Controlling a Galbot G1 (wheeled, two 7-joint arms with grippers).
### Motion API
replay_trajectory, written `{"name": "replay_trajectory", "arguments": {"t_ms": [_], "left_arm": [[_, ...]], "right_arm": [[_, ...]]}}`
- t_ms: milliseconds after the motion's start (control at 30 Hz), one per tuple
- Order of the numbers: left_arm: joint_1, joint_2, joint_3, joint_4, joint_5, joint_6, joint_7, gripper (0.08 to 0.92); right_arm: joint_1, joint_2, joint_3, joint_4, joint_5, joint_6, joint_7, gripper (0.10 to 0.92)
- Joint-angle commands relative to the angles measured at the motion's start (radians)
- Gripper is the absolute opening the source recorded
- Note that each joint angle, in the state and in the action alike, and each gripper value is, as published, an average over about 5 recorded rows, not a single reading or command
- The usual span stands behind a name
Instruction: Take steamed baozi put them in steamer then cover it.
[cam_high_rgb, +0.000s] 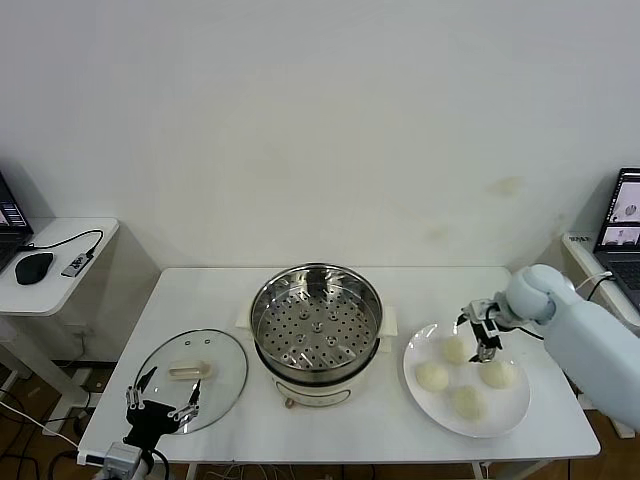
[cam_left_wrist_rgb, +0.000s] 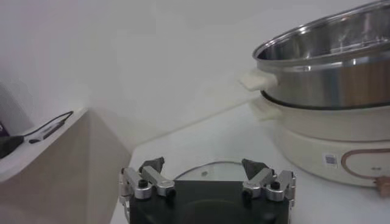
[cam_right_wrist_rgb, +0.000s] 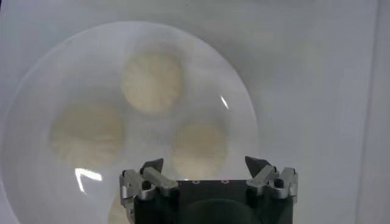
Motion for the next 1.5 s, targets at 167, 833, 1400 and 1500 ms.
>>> {"name": "replay_trajectory", "arguments": {"t_ms": [167,833,1400,1500], "left_arm": [[0.000,0.002,0.005,0.003,0.005,0.000,0.000,0.823],[-0.002,0.003,0.013,0.020,0.017,-0.004,0.000,0.823],[-0.005,0.004,0.027,0.025,0.021,-0.003,-0.001,0.823],[-0.003,0.002,0.028,0.020,0.021,-0.003,-0.002,0.823]], "right_arm": [[-0.009,0.024,-0.015,-0.034,-0.039,-0.006,0.018,0.823],[0.016,0.072,-0.030,-0.116,-0.016,-0.024,0.078,0.822],[0.035,0.042,-0.033,-0.108,0.066,-0.030,0.058,0.630],[0.061,-0.006,-0.044,-0.062,0.106,-0.039,0.045,0.628]]}}
